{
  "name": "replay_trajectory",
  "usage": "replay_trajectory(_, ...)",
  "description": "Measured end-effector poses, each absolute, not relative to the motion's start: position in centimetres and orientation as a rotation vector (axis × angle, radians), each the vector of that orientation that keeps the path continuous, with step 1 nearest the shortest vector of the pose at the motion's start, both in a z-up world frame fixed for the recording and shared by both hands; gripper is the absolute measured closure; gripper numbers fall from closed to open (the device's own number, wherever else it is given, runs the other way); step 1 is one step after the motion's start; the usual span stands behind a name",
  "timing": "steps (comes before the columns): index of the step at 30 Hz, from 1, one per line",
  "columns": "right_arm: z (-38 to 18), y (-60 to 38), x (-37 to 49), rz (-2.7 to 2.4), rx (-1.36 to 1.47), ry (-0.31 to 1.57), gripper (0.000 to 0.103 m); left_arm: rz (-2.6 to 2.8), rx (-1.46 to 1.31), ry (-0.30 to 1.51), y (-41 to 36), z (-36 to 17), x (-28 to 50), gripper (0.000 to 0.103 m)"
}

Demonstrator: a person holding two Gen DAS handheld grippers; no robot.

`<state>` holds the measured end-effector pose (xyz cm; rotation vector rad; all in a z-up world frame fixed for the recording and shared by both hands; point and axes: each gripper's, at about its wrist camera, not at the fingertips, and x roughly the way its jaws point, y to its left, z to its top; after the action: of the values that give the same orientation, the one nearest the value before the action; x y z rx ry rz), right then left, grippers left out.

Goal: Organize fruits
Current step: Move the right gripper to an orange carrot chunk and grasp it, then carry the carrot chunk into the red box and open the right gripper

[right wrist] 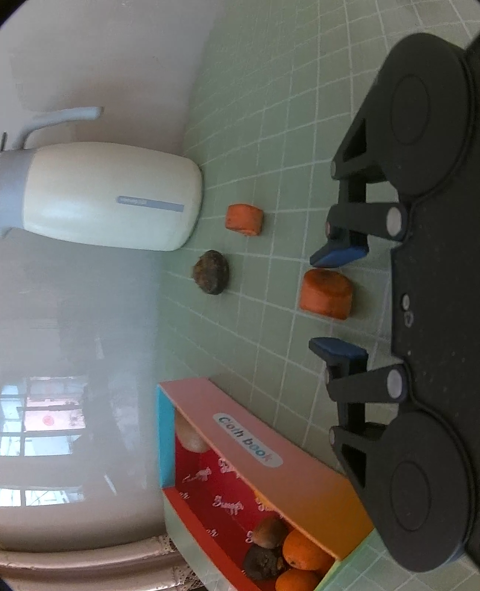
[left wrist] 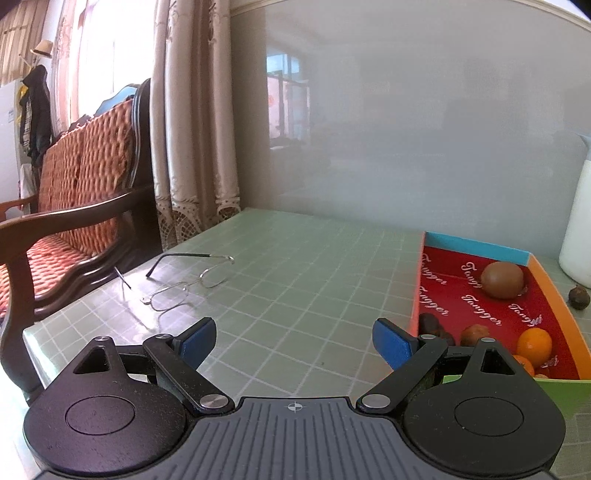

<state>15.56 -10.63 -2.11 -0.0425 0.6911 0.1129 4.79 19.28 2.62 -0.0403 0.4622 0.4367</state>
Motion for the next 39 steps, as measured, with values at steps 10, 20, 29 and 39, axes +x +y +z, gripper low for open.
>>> replay_trajectory(10,-2.2,-10.4,15.7,0.115,-0.053,0.698,0.079,0.446,-0.043,0.461,19.7,2.6,4.5,0.012)
replay_trajectory(20,-0.4,-9.8,15.0,0.130,-0.044,0.647,0.079,0.451,-0.043,0.459,20.0,2.6,4.2,0.012)
replay_trajectory(29,0.7,-7.9,14.4,0.176,-0.039,0.600,0.079,0.474,-0.045,0.463,21.2,2.5,3.6,0.012)
replay_trajectory(39,1.8,-5.6,13.8,0.240,-0.016,0.541,0.079,0.516,-0.050,0.464,23.2,2.4,2.7,0.012)
